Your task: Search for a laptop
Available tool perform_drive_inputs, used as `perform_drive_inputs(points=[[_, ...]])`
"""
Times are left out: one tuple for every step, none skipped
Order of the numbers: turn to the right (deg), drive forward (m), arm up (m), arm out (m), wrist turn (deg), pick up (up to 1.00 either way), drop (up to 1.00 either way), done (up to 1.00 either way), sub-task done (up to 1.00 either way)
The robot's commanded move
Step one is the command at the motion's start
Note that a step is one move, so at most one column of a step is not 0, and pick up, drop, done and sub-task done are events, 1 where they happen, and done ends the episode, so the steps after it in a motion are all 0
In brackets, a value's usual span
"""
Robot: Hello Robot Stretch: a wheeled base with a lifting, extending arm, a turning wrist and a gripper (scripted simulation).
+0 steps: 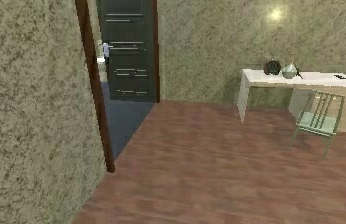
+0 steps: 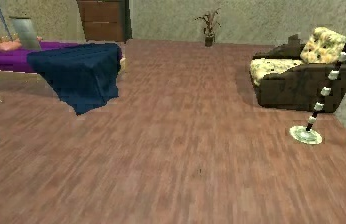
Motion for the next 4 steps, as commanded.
perform_drive_inputs(points=[[0.0, 1.0, 0.0, 0.0, 0.0, 0.0, 0.0, 0.0, 0.0], [3.0, 0.0, 0.0, 0.0, 0.0, 0.0, 0.0, 0.0, 0.0], [0.0, 0.95, 0.0, 0.0, 0.0, 0.0, 0.0, 0.0, 0.0], [-45.0, 0.0, 0.0, 0.0, 0.0, 0.0, 0.0, 0.0, 0.0]])
